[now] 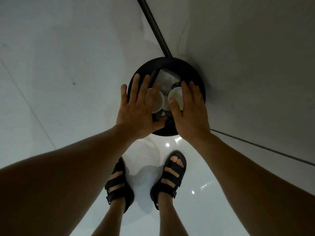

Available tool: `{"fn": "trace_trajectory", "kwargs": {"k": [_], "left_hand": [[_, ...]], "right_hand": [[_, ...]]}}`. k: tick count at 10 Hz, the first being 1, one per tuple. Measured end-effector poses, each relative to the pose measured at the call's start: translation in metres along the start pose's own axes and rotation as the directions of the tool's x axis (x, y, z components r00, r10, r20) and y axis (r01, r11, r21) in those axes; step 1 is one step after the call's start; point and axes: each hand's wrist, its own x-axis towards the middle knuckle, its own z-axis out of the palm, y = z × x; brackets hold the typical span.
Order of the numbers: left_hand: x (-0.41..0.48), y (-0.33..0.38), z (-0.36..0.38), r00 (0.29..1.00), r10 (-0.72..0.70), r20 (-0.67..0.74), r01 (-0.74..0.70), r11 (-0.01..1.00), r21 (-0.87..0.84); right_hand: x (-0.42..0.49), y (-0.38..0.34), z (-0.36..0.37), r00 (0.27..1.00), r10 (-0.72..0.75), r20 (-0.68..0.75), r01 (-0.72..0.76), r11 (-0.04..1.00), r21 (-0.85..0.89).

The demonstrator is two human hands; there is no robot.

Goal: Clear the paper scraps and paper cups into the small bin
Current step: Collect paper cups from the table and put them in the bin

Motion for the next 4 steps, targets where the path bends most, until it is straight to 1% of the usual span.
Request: {"fn": "trace_trajectory", "kwargs": {"k": [1, 2, 3, 4], "left_hand": [[0.003, -0.005, 0.006, 1.0, -0.011, 0.021, 0.01, 0.999, 0.037], [0.002, -0.006, 0.001, 0.998, 0.004, 0.064, -0.008, 0.998, 0.063], [0.002, -0.007, -0.02, 0.996, 0.017, 0.083, -0.021, 0.999, 0.04], [0.002, -0.014, -0.063, 0.994, 0.026, 0.107, -0.028, 0.999, 0.017]], "right_hand": [[0.004, -0.001, 0.0, 1.0, 0.009, 0.008, -0.009, 1.0, -0.022], [0.003, -0.004, -0.004, 1.0, 0.008, 0.024, -0.006, 0.998, -0.06], [-0.001, -0.013, -0.017, 1.0, -0.001, 0.017, 0.003, 0.996, -0.088], [-0.012, -0.03, -0.042, 1.0, -0.006, -0.006, 0.005, 0.992, -0.125]]}}
